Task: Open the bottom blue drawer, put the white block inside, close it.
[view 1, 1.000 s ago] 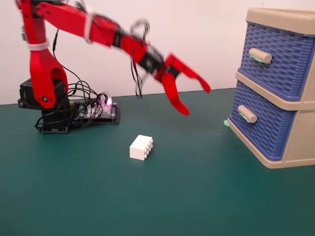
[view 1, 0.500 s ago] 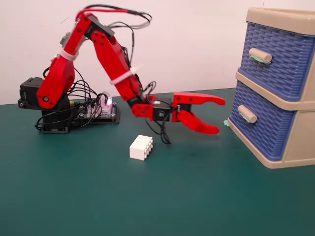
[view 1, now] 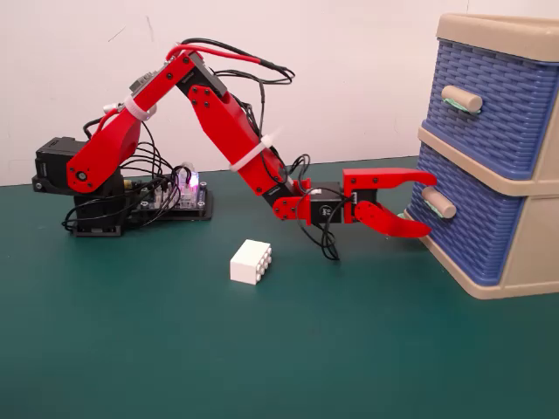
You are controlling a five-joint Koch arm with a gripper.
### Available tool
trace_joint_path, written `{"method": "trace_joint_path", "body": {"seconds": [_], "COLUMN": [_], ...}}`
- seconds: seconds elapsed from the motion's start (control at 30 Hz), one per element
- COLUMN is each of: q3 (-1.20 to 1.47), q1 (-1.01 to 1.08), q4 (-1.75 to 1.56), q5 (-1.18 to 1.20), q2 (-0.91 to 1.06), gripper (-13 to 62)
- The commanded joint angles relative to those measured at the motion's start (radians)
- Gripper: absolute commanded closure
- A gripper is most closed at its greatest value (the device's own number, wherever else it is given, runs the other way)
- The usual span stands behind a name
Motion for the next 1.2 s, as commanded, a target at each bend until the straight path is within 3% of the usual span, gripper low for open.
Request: {"method": "trace_joint_path", "body": {"seconds": [0.0,0.17,0.33,0.73,1.17], "q3": [-0.06,-0.13,-0.179,-0.101,0.718], "q1": [-0.014,-0.017,-0.026,-0.012,0.078], "q4": [-0.009,0.097,0.299,0.368,0.383], "q5": [0.018,0.014,0.021,0.035,0.175], "q2": [0.026,0.005,0.011,0.083,0.718], "gripper": [25.5,29.2,57.8,57.6,57.2]}}
